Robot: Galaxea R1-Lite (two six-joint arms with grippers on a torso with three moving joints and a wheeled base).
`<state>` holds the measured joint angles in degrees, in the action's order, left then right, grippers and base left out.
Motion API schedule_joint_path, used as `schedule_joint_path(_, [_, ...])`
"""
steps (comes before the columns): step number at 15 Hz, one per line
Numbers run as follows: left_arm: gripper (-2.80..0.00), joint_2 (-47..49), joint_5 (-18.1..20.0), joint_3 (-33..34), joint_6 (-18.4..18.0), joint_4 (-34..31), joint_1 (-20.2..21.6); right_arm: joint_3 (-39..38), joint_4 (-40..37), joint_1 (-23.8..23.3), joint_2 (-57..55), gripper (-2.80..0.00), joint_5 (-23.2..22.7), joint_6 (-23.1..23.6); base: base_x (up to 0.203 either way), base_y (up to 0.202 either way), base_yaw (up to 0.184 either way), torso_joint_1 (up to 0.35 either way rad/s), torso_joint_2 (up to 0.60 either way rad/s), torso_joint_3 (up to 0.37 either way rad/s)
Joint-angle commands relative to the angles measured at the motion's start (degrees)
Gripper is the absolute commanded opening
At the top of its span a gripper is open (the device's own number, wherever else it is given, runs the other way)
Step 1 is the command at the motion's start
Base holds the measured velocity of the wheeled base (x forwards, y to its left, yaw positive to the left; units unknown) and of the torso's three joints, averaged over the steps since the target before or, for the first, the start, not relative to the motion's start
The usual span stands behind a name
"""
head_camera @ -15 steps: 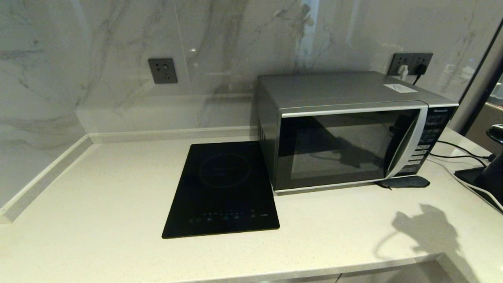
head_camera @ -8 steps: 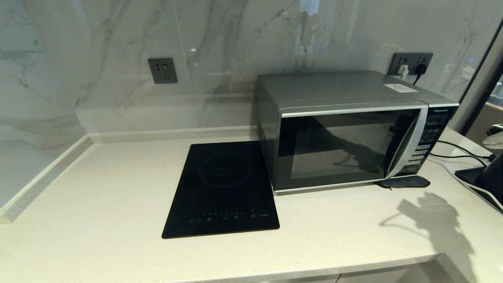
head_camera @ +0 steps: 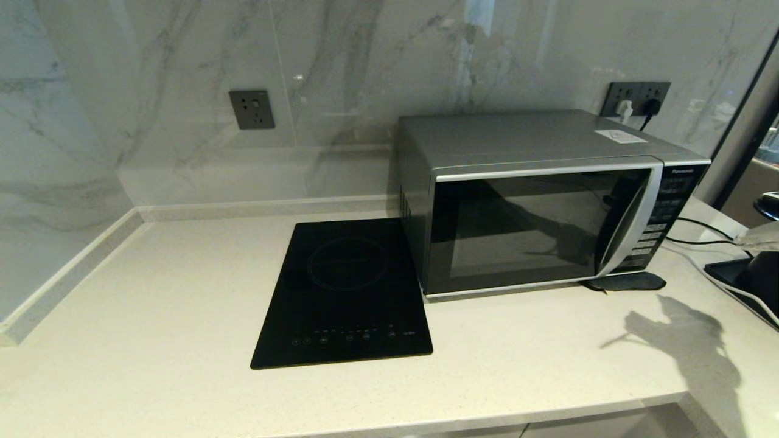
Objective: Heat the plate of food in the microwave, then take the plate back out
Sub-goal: Open the microwave oven
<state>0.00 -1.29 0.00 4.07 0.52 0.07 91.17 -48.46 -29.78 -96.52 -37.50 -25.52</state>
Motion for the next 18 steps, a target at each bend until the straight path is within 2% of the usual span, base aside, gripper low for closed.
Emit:
schedule_joint_path(1, [-2.8,0.09,-0.03,0.0,0.06,0.0,0.01,-0.62,-0.23,-0.87,-1.51,-2.8,-0.9,0.28,0.0,0.0,0.0,0.0,0.0,0.0])
schedule_joint_path(4, [-2.8,0.09,-0.03,0.0,0.06,0.0,0.01,-1.43,3.3,-1.4,-4.26,-2.8,-1.68,0.79,0.0,0.0,0.0,0.0,0.0,0.0])
schedule_joint_path(7, [-2.8,0.09,-0.03,0.0,0.06,0.0,0.01,-3.88,6.8,-1.97,-7.02,-2.8,-3.25,5.27,0.0,0.0,0.0,0.0,0.0,0.0])
schedule_joint_path(10, [-2.8,0.09,-0.03,0.0,0.06,0.0,0.01,-4.25,7.59,-3.19,-8.24,-2.8,-5.49,7.6,0.0,0.0,0.0,0.0,0.0,0.0])
schedule_joint_path(14, [-2.8,0.09,-0.03,0.0,0.06,0.0,0.01,-4.82,8.38,-3.71,-10.33,-2.8,-5.92,8.86,0.0,0.0,0.0,0.0,0.0,0.0])
schedule_joint_path(18, [-2.8,0.09,-0.03,0.0,0.06,0.0,0.01,-8.16,19.47,-4.54,-14.12,-2.8,-5.33,9.57,0.0,0.0,0.0,0.0,0.0,0.0])
